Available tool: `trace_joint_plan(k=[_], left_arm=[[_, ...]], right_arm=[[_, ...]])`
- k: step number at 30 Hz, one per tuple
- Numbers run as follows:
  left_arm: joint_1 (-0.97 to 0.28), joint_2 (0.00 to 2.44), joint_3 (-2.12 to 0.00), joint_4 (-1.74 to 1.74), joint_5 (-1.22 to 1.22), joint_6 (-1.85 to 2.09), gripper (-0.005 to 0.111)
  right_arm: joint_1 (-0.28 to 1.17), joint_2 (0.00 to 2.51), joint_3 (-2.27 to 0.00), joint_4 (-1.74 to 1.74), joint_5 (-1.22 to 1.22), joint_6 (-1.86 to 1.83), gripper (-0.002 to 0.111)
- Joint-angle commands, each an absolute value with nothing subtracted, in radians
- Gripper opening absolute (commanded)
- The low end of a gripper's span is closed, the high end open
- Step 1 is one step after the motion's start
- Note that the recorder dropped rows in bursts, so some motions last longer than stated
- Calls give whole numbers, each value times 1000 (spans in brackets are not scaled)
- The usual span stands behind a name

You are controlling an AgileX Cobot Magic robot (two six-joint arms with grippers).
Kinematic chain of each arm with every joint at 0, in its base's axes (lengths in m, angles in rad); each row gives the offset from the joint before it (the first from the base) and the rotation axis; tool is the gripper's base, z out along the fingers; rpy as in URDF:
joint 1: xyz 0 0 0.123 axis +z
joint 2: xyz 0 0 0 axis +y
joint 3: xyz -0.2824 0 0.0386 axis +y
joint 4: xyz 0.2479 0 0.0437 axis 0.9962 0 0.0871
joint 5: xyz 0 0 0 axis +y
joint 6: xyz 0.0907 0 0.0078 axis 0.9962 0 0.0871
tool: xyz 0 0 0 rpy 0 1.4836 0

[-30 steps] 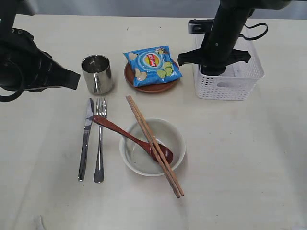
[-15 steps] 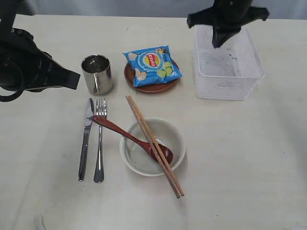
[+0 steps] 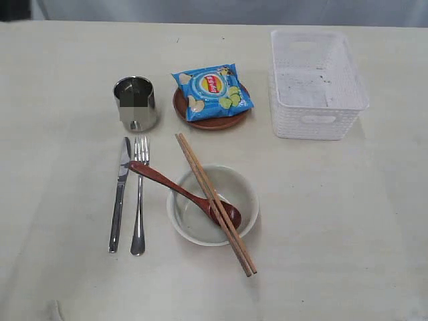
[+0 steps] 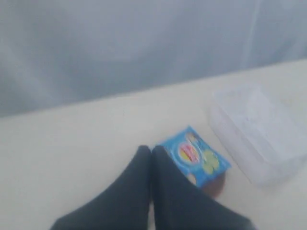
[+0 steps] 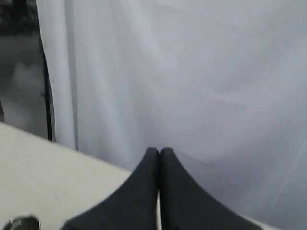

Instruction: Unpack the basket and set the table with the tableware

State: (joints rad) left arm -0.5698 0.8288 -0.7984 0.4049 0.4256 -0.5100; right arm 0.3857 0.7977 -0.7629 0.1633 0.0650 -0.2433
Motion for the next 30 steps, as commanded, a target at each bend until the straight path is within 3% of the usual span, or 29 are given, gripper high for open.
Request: trace_joint_plan(k=[1,5,14,24,30], left_arm=[[-570,650,-798,974,641,-959,0],[-570,494,-798,1079,763,-984,0],[-570,229,-798,1133,794,-949,0],[-548,116,-796,927,724,-853,0],[-352,116,-736,796,611,-766,0]], right_arm=[[398,682,-890,148,63,-305,0],[397,664,-995,100,121,-296,0],[132,504,-937,63,36,-271,0],[168,202,-698,65,135,-155,0],[302,192,-627,40,252,-161,0]])
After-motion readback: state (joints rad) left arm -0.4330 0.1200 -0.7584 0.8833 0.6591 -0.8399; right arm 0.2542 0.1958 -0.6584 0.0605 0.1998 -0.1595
